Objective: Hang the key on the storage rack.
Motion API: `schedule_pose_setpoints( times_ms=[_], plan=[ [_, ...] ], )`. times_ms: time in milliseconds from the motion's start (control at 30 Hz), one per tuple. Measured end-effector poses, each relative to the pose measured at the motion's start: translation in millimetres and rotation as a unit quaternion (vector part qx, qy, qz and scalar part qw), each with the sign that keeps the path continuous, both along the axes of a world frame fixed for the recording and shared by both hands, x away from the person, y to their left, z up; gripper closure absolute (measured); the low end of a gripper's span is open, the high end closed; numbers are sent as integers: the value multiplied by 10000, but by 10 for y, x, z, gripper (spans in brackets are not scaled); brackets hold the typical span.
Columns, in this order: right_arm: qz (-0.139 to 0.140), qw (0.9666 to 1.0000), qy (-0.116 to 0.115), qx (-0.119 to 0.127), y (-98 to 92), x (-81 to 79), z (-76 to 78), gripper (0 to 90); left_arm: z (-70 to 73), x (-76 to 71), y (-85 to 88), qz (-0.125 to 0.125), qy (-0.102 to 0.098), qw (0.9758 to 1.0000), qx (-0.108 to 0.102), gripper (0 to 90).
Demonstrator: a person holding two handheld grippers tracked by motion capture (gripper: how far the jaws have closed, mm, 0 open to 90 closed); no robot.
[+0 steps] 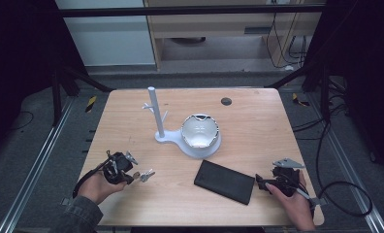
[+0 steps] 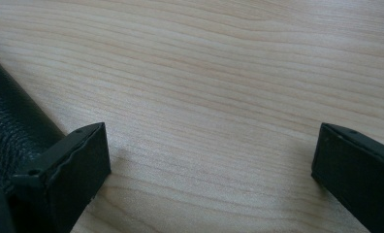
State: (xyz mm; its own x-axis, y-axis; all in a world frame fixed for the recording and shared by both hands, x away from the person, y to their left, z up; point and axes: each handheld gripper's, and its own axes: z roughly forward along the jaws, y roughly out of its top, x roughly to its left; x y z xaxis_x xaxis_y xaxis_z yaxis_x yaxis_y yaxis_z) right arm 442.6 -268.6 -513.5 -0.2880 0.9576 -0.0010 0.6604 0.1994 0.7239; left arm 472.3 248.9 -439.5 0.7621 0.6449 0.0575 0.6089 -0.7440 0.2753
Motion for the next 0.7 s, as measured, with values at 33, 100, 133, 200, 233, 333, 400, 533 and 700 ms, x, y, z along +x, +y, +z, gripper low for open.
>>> schedule_pose_setpoints(
  times_ms=[33, 100, 133, 200, 233, 333, 400, 533, 700],
  plan=[
    [-1, 10000, 0, 1, 0, 0, 0, 4, 43, 4, -7, -8, -40, 10000, -5, 873],
    [-5, 10000, 4, 4, 2, -1, 1, 4, 207, 20, -26, -55, -153, 9998, -99, 874],
    [-4, 10000, 3, 2, 1, 0, 0, 4, 267, 25, -37, -67, -193, 9997, -107, 874],
    [1, 10000, 1, 3, 1, 0, 0, 4, 332, 31, -50, -103, -225, 9997, -78, 874],
    [1, 10000, 1, 3, 1, 0, 0, 4, 401, 37, -62, -101, -284, 9995, -100, 874],
    [-5, 10000, 2, 2, 1, 0, 0, 4, 662, 82, -107, -188, -410, 9990, -57, 875],
    [-7, 10000, 9, 13, 2, -1, 2, 4, 778, 120, -118, -201, -466, 9987, 1, 875],
    [-5, 10000, 5, 4, 2, -1, 1, 4, 992, 204, -126, -182, -602, 9980, 42, 875],
    [-5, 10000, 3, 1, 1, 0, 0, 4, 1213, 295, -150, -138, -710, 9973, 108, 875]
  ],
)
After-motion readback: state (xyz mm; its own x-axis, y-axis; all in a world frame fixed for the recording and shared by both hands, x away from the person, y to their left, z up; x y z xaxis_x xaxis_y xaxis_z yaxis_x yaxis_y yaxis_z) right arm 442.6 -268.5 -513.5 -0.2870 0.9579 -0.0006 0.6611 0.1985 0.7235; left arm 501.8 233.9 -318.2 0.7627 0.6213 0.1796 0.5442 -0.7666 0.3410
